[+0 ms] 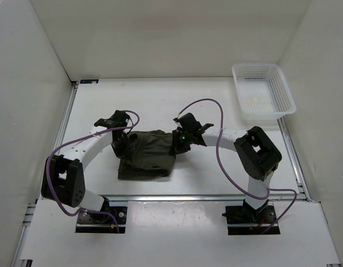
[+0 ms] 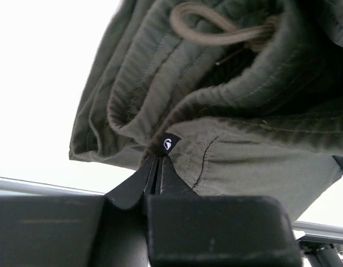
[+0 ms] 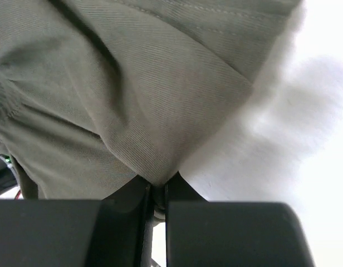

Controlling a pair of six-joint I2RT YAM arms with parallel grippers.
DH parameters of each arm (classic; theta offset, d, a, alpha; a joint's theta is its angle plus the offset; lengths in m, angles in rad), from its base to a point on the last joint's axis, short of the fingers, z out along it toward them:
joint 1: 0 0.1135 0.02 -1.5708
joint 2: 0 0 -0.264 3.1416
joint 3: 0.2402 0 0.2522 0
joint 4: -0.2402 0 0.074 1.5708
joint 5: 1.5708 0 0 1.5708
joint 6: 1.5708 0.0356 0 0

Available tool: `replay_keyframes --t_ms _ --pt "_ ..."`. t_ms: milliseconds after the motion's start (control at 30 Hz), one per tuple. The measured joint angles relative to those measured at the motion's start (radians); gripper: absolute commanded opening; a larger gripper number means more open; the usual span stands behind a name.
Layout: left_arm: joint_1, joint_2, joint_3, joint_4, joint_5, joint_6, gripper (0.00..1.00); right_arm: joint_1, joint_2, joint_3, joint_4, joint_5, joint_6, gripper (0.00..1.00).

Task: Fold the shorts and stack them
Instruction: Fold the shorts

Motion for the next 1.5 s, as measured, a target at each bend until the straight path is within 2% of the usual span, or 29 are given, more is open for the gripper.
replay_keyframes --t_ms 100,167,233,267,300,333,367,400,433,467,567,633,800,967,1133,1500 --pt "-0.023 0.000 0.000 0.008 0.004 0.000 0.10 0.000 -0.046 -0.030 -0.016 0.048 0.003 0.00" --pt "-0.050 0.000 0.000 0.010 0.014 -0.007 0.15 0.000 -0.090 -0.045 -0.039 0.097 -0.004 0.00" --pt "-0.075 -0.002 -0.002 0.016 0.024 -0.011 0.25 0.000 -0.126 -0.055 -0.061 0.145 -0.017 0.00" --pt "-0.086 -0.003 -0.004 0.019 0.027 -0.014 0.42 0.000 -0.142 -0.058 -0.076 0.169 -0.026 0.06" --pt "-0.094 -0.005 -0.005 0.017 0.026 -0.006 0.51 0.000 -0.152 -0.060 -0.089 0.195 -0.036 0.24" --pt "-0.098 -0.005 -0.005 0.008 0.026 -0.008 0.62 -0.002 -0.158 -0.060 -0.103 0.220 -0.045 0.47" --pt "-0.103 -0.006 -0.004 -0.002 0.025 -0.007 0.72 -0.004 -0.159 -0.060 -0.116 0.243 -0.058 0.80" --pt "-0.104 -0.006 0.002 -0.018 0.019 -0.003 0.84 -0.007 -0.159 -0.060 -0.128 0.262 -0.066 0.89" --pt "-0.105 -0.006 0.018 -0.039 0.012 0.005 0.84 -0.009 -0.159 -0.060 -0.140 0.279 -0.074 0.94" --pt "-0.106 -0.006 0.045 -0.066 0.006 0.009 0.83 -0.011 -0.159 -0.060 -0.151 0.293 -0.081 1.00" --pt "-0.111 -0.006 0.186 -0.116 -0.009 0.027 0.34 -0.014 -0.172 -0.060 -0.182 0.341 -0.095 1.00" --pt "-0.121 -0.004 0.306 -0.121 -0.005 0.050 0.10 -0.014 -0.211 -0.062 -0.212 0.378 -0.094 1.00" --pt "-0.182 0.061 0.531 -0.106 0.003 0.089 0.10 -0.031 -0.444 -0.113 -0.261 0.473 -0.075 1.00" --pt "-0.222 0.253 0.603 -0.079 0.013 0.130 0.10 -0.092 -0.625 -0.177 -0.312 0.541 -0.047 0.97" --pt "-0.224 0.445 0.612 -0.072 -0.036 0.169 0.10 -0.128 -0.664 -0.212 -0.375 0.568 -0.030 0.96" --pt "-0.103 0.568 0.568 -0.003 -0.111 0.227 0.10 -0.145 -0.665 -0.217 -0.420 0.574 -0.029 0.96"
